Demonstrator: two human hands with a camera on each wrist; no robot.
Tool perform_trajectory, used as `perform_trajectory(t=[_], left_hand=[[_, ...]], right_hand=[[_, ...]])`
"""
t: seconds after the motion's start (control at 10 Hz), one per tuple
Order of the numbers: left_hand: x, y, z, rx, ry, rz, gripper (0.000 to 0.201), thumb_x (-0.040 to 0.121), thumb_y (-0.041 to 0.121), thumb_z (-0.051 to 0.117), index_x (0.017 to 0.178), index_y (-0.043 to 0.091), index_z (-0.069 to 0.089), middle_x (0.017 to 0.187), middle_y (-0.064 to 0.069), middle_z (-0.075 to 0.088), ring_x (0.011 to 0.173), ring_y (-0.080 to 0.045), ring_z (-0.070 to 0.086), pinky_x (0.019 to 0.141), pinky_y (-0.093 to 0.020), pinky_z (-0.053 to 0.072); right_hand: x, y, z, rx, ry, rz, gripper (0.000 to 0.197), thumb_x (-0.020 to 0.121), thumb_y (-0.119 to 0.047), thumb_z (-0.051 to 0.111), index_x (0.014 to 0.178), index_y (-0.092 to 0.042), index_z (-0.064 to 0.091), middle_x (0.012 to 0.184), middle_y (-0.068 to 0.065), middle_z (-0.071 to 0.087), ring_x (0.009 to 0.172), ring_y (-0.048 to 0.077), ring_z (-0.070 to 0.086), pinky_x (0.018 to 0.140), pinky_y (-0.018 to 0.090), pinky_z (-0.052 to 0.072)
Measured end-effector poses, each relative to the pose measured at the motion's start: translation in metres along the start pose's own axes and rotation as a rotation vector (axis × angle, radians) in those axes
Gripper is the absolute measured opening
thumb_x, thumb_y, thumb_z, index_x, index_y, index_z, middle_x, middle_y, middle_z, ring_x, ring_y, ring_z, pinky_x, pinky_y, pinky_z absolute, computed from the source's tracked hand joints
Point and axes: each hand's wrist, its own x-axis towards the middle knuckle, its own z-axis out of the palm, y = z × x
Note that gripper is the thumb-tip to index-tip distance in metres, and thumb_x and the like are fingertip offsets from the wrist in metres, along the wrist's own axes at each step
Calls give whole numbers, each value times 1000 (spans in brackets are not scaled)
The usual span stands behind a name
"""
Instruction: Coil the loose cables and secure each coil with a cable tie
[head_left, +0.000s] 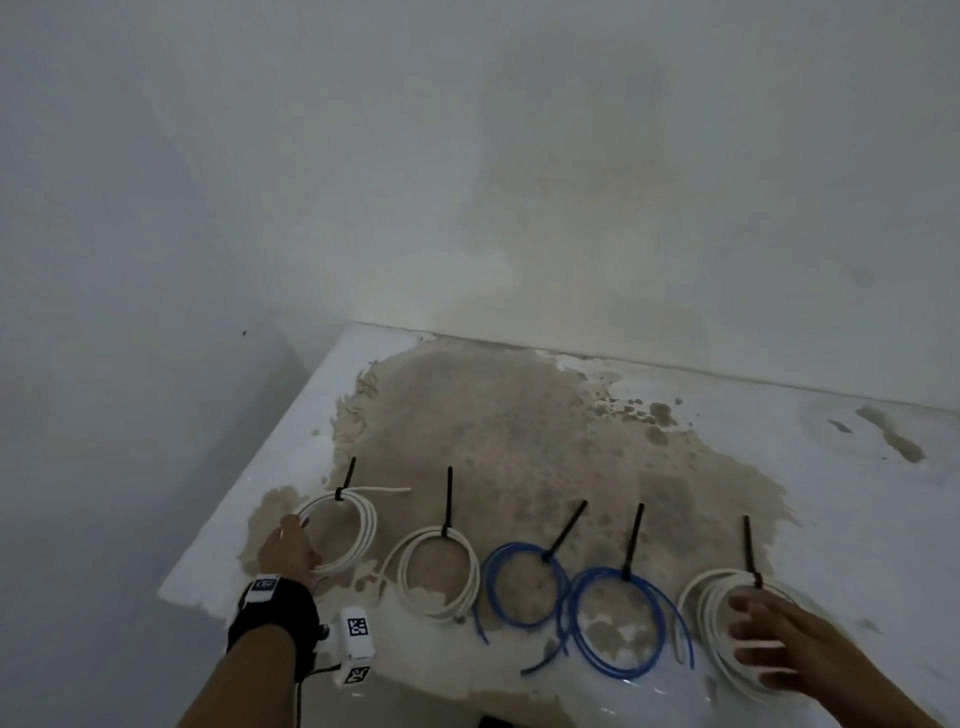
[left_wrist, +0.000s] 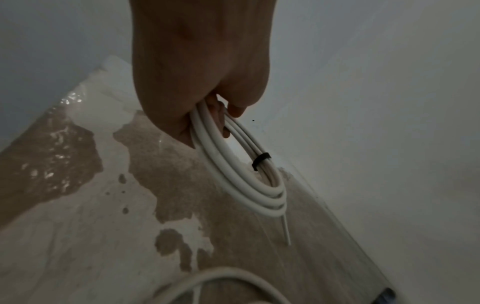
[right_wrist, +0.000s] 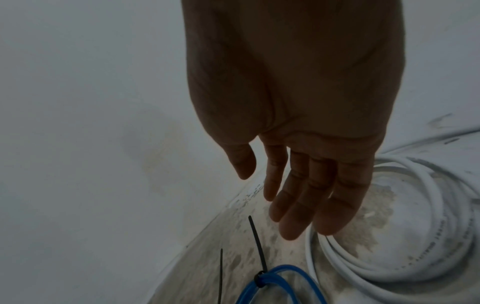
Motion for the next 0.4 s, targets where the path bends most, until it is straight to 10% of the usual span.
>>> perform_trajectory(t=[0.2,0.4], left_hand=[[11,-2,13,174,-76,74,43,102,25,35,117,-9,58,121,-33,57,107,-47,54,90,-50,45],[9,-30,6,191,37,155,55,92,43,39,119,2,63,122,-28,54,112,-49,46,100,-59,34]], right_hand=[[-19,-19,18,16,59,-37,26,101,-28,53,113,-11,69,103,17,71,94,38,68,80,44,50],[-62,-57,9,80,185,-373,33,86,-52,68,101,-24,75,95,11,76,85,31,73,86,50,58]])
